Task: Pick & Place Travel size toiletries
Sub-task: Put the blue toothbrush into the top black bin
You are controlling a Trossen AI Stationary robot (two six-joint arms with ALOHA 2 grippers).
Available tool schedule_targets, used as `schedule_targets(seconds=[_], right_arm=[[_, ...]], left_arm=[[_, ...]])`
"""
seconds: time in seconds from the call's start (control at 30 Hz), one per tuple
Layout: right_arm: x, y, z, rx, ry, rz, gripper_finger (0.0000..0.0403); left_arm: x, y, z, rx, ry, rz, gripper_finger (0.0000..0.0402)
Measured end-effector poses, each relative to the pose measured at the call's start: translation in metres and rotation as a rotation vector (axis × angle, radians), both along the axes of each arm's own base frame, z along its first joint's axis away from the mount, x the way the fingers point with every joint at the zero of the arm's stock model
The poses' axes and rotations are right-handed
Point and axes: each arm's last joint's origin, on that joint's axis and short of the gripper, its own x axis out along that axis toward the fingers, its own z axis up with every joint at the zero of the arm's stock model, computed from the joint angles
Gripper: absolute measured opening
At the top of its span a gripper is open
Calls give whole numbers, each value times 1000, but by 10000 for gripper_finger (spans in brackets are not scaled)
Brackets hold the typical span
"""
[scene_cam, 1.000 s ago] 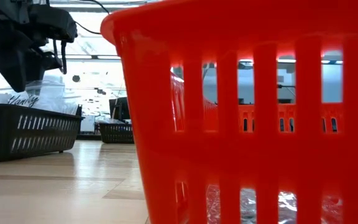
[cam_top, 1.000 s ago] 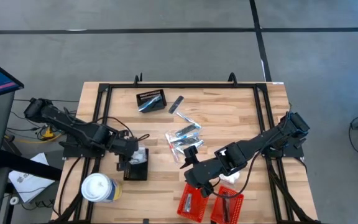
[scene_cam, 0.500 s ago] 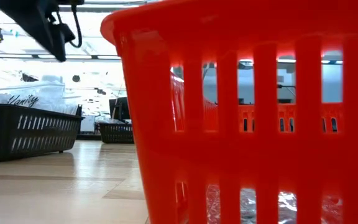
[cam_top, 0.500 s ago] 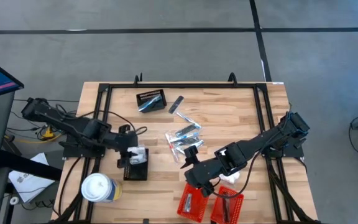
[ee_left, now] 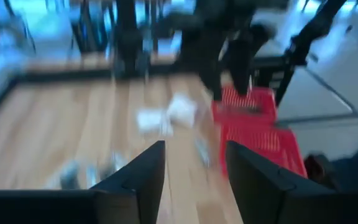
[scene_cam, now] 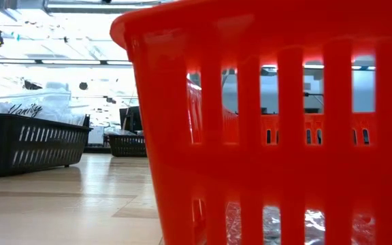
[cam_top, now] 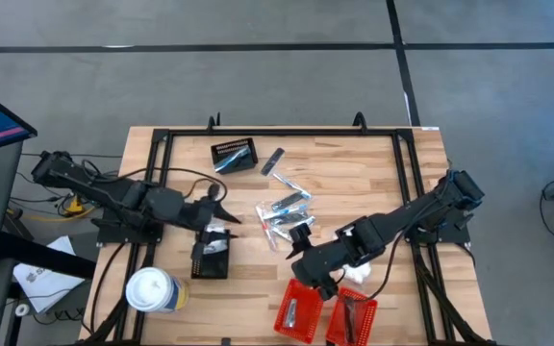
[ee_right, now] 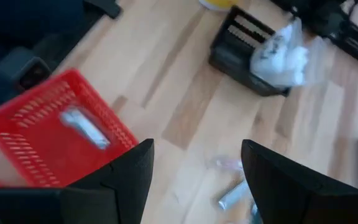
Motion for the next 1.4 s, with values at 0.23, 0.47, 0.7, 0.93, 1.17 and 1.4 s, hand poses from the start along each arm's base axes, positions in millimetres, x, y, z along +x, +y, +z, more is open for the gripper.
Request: schedule_targets(seconds=[0.23, 0.47, 0.7, 0.93, 1.17, 1.4], right_arm=[[-30, -44, 19, 144, -276, -41, 234], [-44, -70, 43, 282, -585, -116, 234], [-25, -85, 26, 272, -601, -183, 234], [3, -100, 5, 295, -598, -271, 234], [-25, -98, 40, 399, -686, -276, 234], [-53, -96, 46, 324, -727, -243, 234]], left_arm=[[8, -4, 20, 50, -337, -61, 151], [10, -11, -1, 74, -372, -113, 150], [17, -7, -17, 74, -388, -82, 150], [19, -8, -19, 75, -381, -80, 150], [19, -8, -19, 63, -379, -73, 150], [21, -6, -20, 79, -376, -56, 150]])
